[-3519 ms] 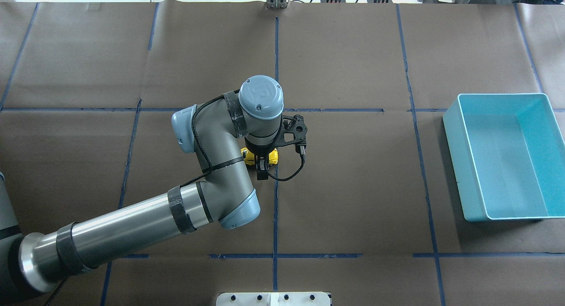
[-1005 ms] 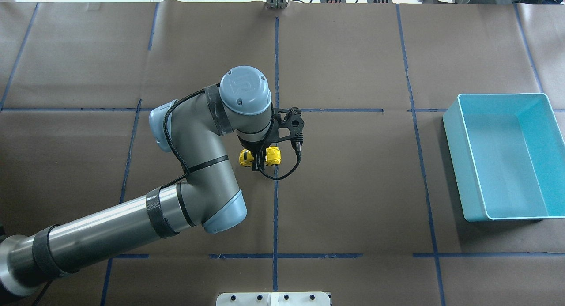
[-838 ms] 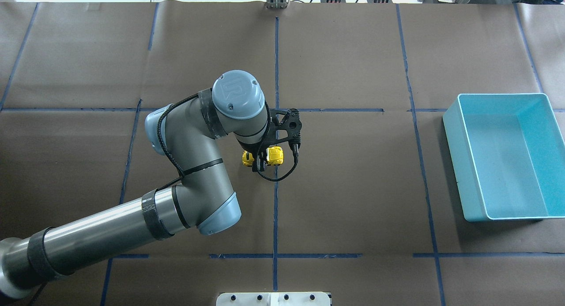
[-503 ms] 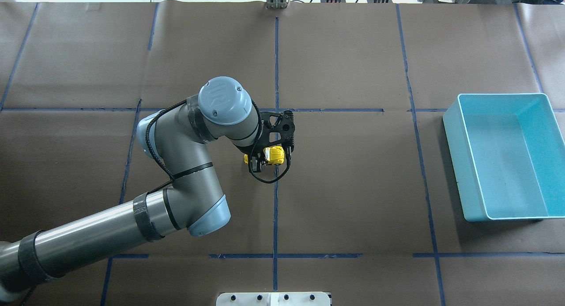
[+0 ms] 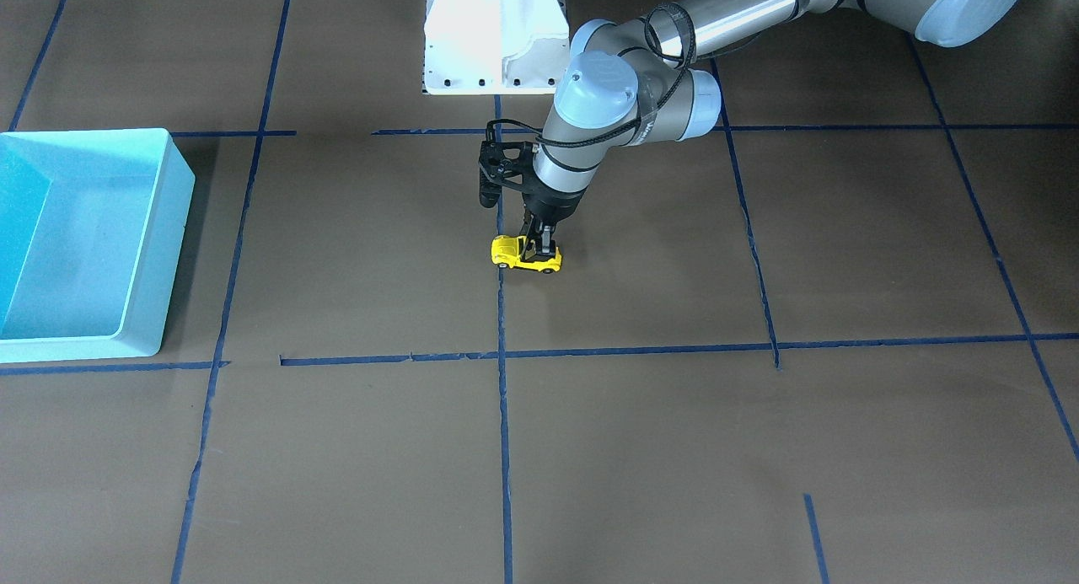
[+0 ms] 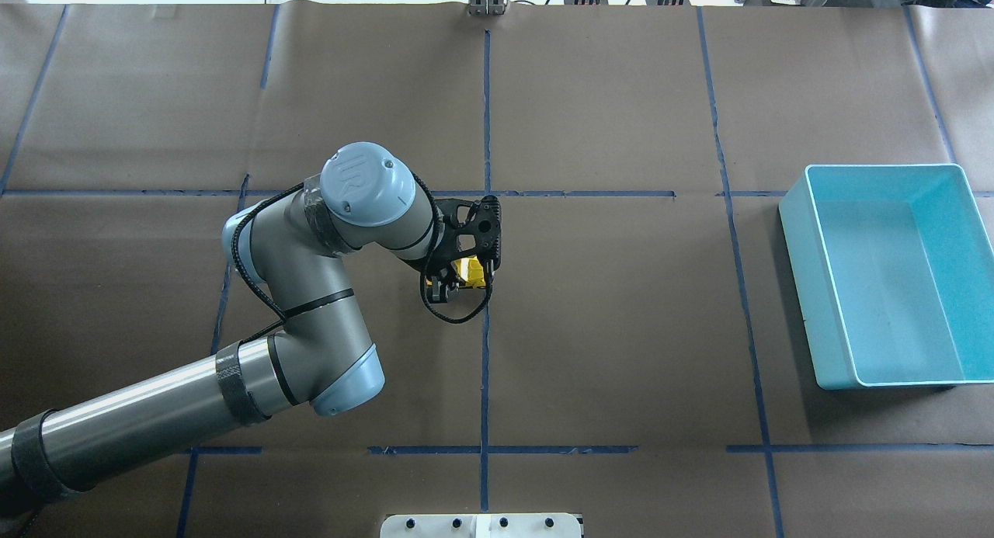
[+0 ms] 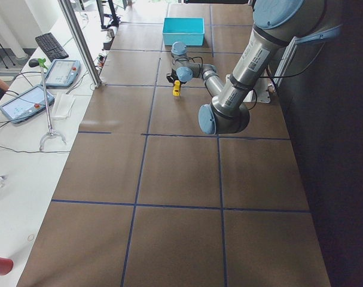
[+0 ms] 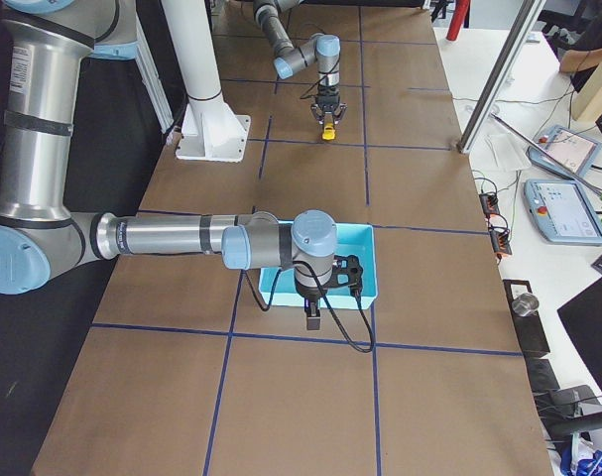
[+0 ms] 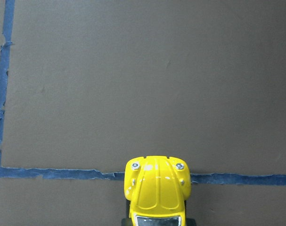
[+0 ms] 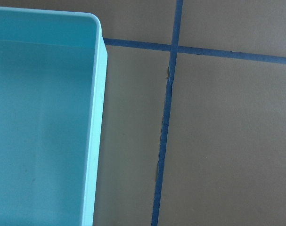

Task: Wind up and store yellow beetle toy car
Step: 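Drag the yellow car backward along the table with the left gripper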

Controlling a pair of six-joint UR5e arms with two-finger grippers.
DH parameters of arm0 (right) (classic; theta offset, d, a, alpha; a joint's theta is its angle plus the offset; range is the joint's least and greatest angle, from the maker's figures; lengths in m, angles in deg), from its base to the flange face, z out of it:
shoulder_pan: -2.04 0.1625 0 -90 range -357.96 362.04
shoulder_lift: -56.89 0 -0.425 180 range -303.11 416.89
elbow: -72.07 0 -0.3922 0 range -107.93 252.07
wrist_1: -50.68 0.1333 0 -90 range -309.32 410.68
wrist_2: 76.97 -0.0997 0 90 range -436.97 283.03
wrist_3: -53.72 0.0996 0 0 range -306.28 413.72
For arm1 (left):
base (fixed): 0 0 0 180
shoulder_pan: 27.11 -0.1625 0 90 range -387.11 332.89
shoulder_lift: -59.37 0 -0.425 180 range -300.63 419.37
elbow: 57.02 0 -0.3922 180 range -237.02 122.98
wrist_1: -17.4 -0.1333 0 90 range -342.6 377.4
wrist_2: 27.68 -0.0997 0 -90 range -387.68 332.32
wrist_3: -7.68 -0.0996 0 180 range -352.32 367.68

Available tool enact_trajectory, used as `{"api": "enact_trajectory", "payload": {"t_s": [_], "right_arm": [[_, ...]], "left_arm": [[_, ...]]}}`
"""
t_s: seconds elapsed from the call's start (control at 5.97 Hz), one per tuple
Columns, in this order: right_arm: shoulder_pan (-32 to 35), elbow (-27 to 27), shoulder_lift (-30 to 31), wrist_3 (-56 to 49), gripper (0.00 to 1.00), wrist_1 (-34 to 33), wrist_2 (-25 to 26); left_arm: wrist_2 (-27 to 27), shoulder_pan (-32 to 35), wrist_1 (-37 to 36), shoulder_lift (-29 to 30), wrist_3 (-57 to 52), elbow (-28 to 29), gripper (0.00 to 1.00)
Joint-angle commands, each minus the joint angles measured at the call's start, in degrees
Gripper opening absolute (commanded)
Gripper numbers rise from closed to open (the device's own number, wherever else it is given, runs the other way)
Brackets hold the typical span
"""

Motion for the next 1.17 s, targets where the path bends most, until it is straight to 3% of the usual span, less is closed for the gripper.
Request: {"api": "enact_trajectory", "payload": {"t_s": [0.0, 0.5, 1.01], "right_arm": [[0.0, 0.0, 0.0, 0.0, 1.00, 0.0, 0.0], [0.0, 0.0, 0.0, 0.0, 1.00, 0.0, 0.0], [0.0, 0.0, 0.0, 0.0, 1.00, 0.1, 0.0]], "left_arm": [[0.1, 0.0, -0.1, -0.7, 0.0, -0.1, 0.01], [1.8, 0.6, 0.1, -2.5, -0.1, -0.5, 0.02], [3.3, 1.6, 0.2, -7.5, -0.6, -5.3, 0.03]]}}
